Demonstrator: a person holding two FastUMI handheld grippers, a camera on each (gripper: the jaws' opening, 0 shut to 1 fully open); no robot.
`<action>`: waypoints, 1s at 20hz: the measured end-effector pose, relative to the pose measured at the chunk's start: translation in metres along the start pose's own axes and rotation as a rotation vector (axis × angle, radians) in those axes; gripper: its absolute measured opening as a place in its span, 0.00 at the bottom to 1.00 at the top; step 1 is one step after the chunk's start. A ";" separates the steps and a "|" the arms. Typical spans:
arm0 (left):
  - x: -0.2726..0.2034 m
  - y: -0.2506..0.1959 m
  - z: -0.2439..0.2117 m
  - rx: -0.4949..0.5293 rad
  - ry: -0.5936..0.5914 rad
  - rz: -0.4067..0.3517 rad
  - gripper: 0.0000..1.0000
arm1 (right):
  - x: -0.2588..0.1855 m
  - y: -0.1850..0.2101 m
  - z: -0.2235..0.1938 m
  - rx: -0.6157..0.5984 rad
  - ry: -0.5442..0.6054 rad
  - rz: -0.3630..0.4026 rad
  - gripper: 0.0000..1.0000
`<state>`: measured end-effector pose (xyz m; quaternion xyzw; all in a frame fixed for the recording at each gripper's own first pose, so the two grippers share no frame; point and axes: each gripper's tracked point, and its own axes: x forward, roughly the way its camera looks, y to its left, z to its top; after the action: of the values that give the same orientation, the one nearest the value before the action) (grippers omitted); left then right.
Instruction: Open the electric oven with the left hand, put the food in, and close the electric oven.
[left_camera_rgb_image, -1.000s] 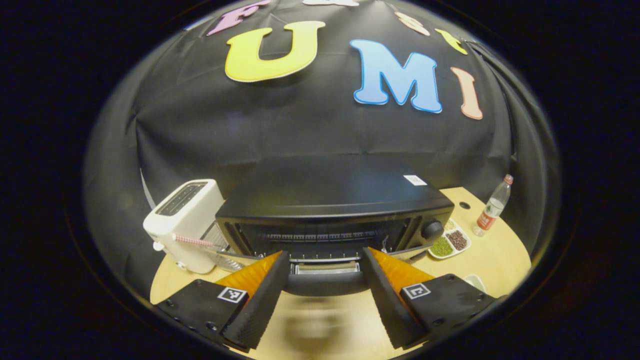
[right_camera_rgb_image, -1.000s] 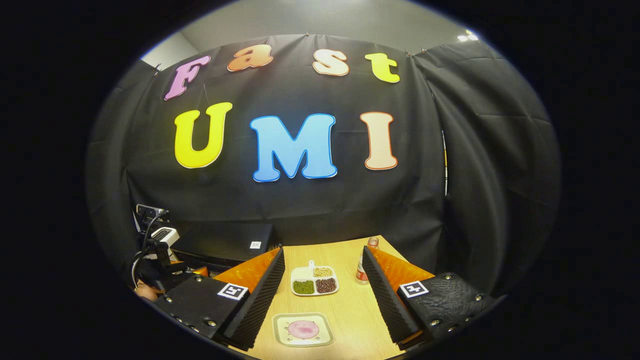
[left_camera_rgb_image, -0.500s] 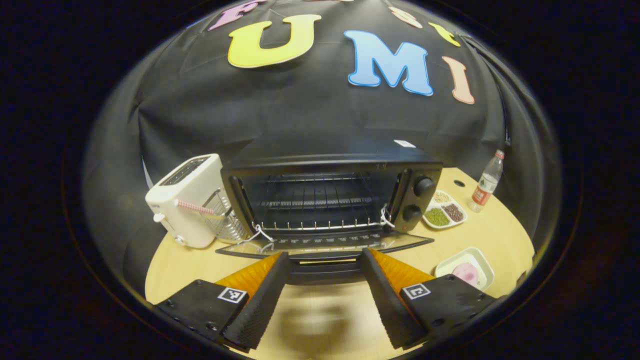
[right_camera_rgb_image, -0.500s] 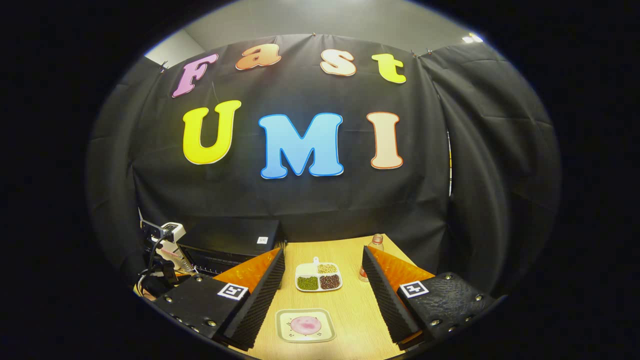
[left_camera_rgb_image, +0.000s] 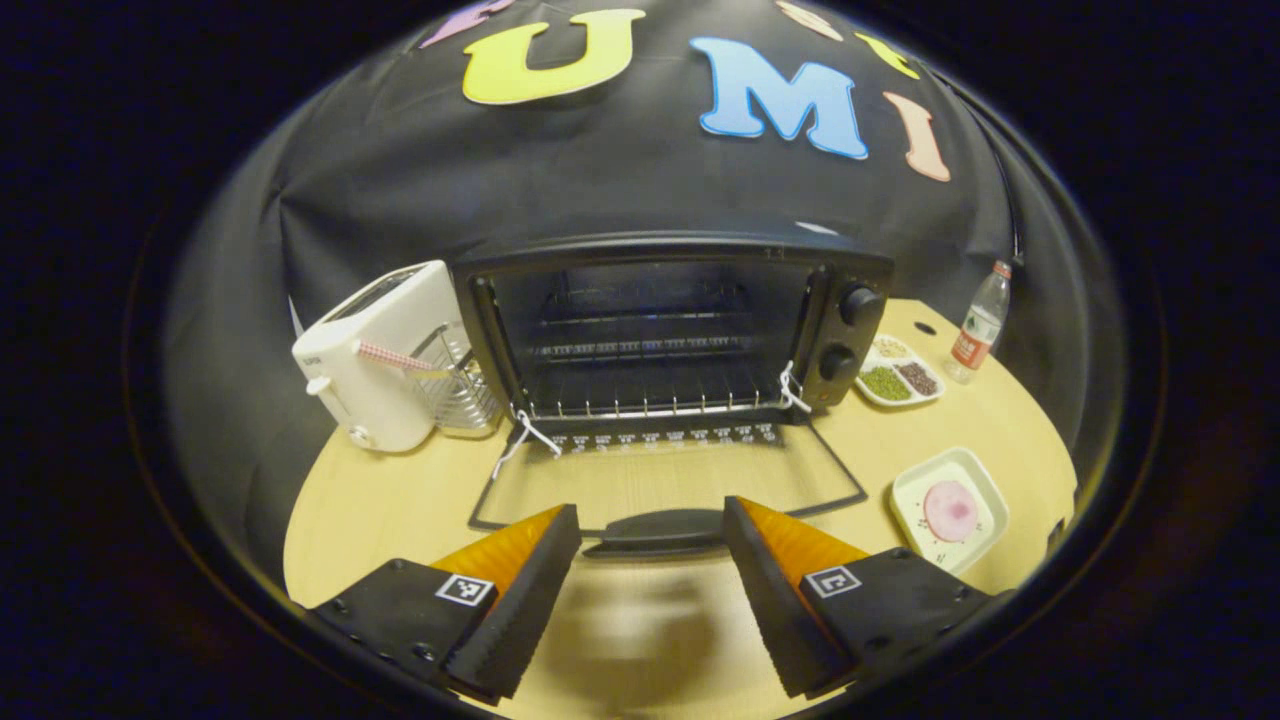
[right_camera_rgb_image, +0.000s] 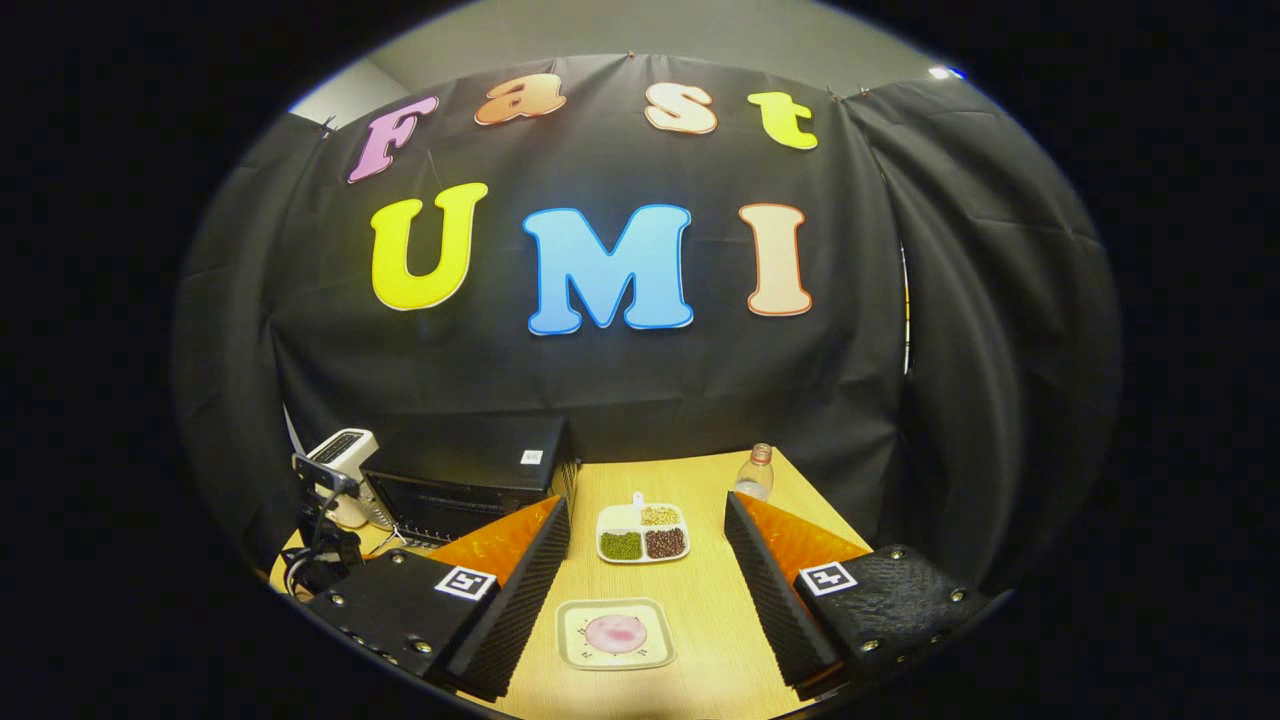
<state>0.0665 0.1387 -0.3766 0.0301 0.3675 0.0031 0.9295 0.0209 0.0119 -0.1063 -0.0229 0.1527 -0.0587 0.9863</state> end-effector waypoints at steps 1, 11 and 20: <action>-0.010 0.000 0.012 -0.011 -0.028 -0.004 0.97 | 0.003 -0.001 -0.006 0.005 0.020 0.007 0.95; -0.140 -0.008 0.188 -0.072 -0.454 -0.028 0.97 | 0.060 -0.008 -0.107 0.077 0.480 0.171 0.95; -0.244 0.012 0.254 -0.109 -0.677 0.023 1.00 | 0.102 -0.042 -0.219 0.067 0.900 0.124 0.98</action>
<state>0.0616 0.1302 -0.0244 -0.0164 0.0370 0.0230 0.9989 0.0462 -0.0481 -0.3425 0.0460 0.5653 -0.0085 0.8235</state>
